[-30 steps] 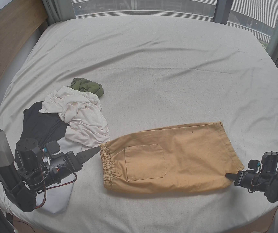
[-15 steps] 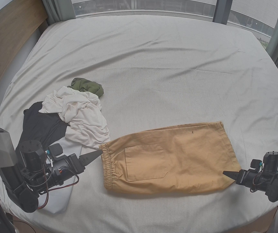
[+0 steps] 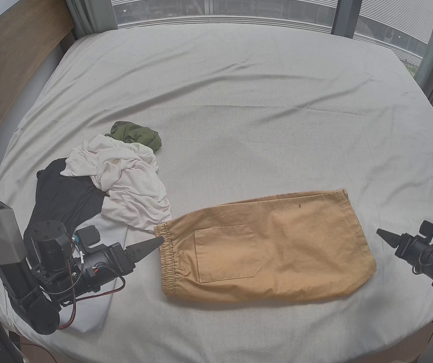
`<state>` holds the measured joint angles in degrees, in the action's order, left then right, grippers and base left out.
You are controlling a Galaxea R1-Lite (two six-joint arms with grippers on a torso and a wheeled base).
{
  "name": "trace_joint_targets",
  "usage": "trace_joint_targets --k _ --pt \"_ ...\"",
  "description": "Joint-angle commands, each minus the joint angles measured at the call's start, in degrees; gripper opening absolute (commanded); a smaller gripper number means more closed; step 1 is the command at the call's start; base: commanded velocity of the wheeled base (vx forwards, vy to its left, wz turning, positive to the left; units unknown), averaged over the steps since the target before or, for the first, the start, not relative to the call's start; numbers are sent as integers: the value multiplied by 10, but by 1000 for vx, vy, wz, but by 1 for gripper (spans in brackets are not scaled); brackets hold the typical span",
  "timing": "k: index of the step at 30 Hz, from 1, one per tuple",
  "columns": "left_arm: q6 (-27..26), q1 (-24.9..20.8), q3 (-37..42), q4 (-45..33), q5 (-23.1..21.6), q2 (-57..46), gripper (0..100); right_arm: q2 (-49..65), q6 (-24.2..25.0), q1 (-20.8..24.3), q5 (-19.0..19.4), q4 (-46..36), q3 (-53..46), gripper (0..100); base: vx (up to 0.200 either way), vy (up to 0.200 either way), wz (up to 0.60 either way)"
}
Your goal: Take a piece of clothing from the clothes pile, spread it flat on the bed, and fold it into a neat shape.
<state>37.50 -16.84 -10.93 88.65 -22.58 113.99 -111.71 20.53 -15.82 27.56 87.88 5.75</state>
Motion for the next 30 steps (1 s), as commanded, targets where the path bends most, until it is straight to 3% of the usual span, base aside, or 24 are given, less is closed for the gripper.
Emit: trace_joint_targets --k 1,6,10,14,30 --pt "-8 -3 17 0 -4 -33 100 67 8 57 11 -3 78 100 0 0 0" --pt "-74 0 33 -1 -23 -53 100 77 10 132 12 -16 165 100 0 0 0" --pt "-102 26 36 -1 -59 -60 100 84 17 158 37 -84 225 100 0 0 0" --pt "-94 50 29 -1 -63 -56 100 92 25 156 74 -95 226 100 0 0 0" --pt "-111 44 3 0 -63 51 100 76 33 149 78 -93 240 100 0 0 0"
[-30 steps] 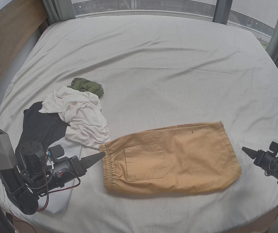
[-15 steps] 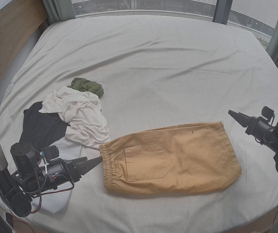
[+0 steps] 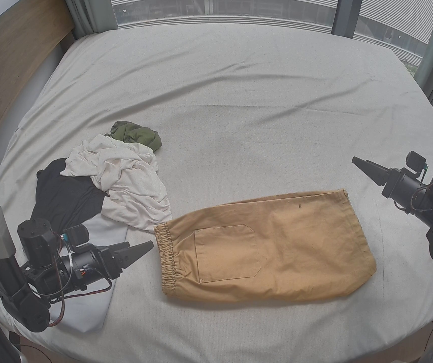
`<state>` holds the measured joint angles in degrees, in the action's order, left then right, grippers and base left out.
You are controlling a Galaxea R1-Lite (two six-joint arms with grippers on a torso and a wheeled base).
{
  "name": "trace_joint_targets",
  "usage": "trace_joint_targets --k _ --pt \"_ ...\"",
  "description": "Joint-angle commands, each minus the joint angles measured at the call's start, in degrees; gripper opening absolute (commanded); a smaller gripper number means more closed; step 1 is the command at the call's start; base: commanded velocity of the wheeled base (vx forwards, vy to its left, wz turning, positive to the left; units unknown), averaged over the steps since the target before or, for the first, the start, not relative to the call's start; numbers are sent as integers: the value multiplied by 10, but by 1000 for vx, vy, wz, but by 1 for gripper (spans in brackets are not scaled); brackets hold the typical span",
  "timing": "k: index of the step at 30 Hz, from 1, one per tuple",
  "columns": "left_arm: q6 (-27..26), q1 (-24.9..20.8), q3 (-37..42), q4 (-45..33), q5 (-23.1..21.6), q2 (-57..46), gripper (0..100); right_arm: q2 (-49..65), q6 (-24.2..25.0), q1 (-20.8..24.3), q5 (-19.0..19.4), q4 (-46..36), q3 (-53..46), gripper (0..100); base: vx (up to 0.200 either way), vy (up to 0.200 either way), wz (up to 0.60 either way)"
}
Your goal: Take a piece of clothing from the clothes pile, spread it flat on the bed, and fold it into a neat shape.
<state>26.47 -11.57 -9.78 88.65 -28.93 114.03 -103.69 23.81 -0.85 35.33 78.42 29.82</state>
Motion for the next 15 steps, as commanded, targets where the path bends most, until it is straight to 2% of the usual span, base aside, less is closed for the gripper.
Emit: trace_joint_targets --k 1,15 --pt "0 -15 -9 0 0 57 100 -5 0 -1 0 2 -2 100 0 0 0" --pt "0 -37 -55 0 5 131 100 -5 0 3 0 -2 -17 100 0 0 0"
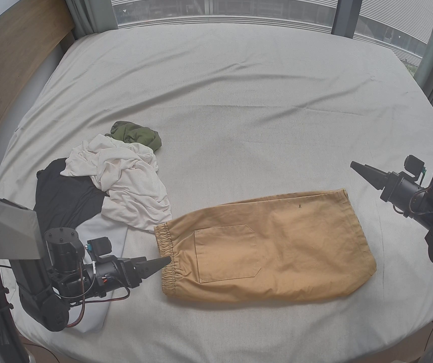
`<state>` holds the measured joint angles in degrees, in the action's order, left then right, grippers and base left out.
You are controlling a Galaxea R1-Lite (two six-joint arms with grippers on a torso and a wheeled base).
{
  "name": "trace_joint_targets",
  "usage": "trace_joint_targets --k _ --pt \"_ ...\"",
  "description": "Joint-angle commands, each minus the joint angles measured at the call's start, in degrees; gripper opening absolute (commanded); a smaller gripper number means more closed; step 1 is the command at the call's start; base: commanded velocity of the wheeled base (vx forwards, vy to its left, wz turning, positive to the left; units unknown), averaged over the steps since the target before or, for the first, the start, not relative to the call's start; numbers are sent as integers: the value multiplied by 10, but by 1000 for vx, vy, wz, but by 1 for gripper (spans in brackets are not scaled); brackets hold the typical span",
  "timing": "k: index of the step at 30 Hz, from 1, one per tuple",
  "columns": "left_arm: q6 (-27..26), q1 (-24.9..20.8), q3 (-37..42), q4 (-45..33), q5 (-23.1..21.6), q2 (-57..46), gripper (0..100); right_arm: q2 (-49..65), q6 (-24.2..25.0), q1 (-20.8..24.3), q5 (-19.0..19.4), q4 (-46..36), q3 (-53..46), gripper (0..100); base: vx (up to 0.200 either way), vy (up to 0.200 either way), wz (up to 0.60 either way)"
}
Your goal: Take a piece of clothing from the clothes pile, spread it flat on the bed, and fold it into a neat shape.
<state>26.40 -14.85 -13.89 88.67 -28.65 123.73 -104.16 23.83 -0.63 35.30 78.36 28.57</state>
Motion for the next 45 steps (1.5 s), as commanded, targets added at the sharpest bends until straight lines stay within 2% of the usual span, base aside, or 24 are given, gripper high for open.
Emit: trace_joint_targets --k 1,17,27,45 --pt "1 -5 -17 0 2 37 100 -1 0 1 0 -1 -5 100 0 0 0" --pt "1 -26 -47 0 3 93 100 -1 0 4 0 1 -11 100 0 0 0" --pt "38 -53 -99 0 2 104 100 -1 0 4 0 1 -13 100 0 0 0" --pt "51 -83 -149 0 22 147 100 -1 0 6 0 1 -18 100 0 0 0"
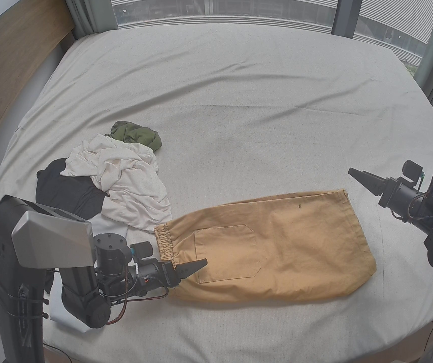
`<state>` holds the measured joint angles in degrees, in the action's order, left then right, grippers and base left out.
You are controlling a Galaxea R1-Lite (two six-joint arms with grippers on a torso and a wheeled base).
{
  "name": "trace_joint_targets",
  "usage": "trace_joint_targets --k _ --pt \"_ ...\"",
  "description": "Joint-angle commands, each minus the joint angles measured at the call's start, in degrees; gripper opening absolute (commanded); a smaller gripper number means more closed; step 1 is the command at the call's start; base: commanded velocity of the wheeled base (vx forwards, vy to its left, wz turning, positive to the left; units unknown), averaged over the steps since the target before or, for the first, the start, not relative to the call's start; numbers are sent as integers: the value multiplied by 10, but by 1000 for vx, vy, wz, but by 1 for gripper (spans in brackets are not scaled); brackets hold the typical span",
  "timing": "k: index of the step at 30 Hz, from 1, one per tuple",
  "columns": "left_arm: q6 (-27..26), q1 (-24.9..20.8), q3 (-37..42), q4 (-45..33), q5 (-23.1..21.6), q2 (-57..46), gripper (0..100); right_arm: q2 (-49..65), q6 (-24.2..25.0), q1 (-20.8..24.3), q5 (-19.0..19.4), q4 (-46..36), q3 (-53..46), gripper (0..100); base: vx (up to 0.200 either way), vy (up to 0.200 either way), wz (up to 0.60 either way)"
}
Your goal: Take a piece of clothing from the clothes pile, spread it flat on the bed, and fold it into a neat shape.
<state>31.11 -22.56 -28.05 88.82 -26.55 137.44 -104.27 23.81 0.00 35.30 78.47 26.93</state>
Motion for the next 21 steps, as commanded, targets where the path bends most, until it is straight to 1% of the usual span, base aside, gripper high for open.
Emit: trace_joint_targets --k 1,3,4,7,14,15,18,21 --pt "7 -6 -10 -1 1 11 100 0 0 0 0 0 -1 100 0 0 0" --pt "12 -5 -11 -1 2 11 100 -1 0 0 0 0 -1 100 0 0 0" --pt "18 -4 -13 -1 2 10 0 -1 0 0 0 0 -1 100 0 0 0" --pt "26 -1 -13 0 4 10 0 -1 -1 0 0 0 -2 100 0 0 0" --pt "38 4 0 0 31 -18 0 -1 -1 -1 0 1 -5 100 0 0 0" --pt "46 3 14 0 38 -45 0 -1 -1 -1 0 1 -5 100 0 0 0" --pt "62 0 45 -1 39 -84 0 -1 -1 -1 1 1 -6 100 0 0 0" --pt "56 -3 79 -1 43 -103 0 -9 -1 -1 1 2 -9 100 0 0 0"
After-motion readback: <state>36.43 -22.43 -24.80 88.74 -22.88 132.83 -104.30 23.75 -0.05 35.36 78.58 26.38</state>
